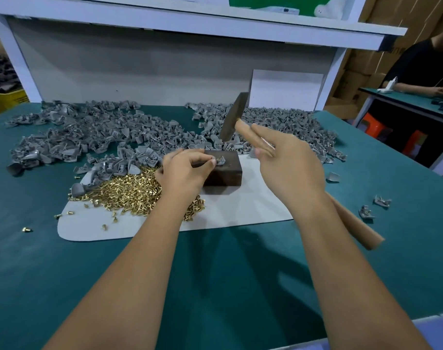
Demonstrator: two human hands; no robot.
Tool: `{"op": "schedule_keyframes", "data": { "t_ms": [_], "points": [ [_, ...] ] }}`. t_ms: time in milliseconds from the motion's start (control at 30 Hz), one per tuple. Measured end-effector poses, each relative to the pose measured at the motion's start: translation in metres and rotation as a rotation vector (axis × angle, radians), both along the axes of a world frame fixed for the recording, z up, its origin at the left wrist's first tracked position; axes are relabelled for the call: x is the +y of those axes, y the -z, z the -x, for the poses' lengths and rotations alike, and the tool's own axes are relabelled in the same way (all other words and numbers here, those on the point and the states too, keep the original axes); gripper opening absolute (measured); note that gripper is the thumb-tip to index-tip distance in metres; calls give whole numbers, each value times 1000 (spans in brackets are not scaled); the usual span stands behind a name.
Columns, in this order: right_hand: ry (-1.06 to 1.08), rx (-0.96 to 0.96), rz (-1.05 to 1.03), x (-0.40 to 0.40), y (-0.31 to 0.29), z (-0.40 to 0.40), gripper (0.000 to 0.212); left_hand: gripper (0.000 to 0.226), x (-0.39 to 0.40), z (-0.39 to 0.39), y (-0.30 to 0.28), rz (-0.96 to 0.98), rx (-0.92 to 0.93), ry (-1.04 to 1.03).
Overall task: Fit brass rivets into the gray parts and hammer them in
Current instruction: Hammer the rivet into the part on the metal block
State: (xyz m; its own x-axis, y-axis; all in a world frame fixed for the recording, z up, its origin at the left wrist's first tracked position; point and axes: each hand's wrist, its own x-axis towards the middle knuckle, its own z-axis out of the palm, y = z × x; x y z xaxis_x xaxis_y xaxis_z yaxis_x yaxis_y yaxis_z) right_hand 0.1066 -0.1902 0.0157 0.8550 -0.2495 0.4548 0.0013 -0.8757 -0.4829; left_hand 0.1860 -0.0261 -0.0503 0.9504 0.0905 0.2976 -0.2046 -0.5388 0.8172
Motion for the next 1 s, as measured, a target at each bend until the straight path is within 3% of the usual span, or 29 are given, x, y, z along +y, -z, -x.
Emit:
{"op": "schedule_keyframes", "data": {
  "t_ms": [200,333,500,633,767,900,1000],
  "points": [
    [-65,83,220,8,4,6,43,4,-2,1,-1,13,-12,-23],
    [-6,-117,142,7,2,5,47,2,-4,1,1,18,-13,-33],
    [-50,77,284,10,8,6,47,4,-4,1,-1,14,4,-35],
    [-11,-149,194,10,6,6,49,4,-3,0,1,7,6,-30],
    [-58,28,355,9,16,6,47,7,-3,3,-2,20,27,-15],
    [-32,-106,273,5,14,2,48,15,-6,2,-3,39,35,-25],
    [-83,-75,371,7,20,0,51,19,-6,2,-3,29,23,-24]
  ]
}}
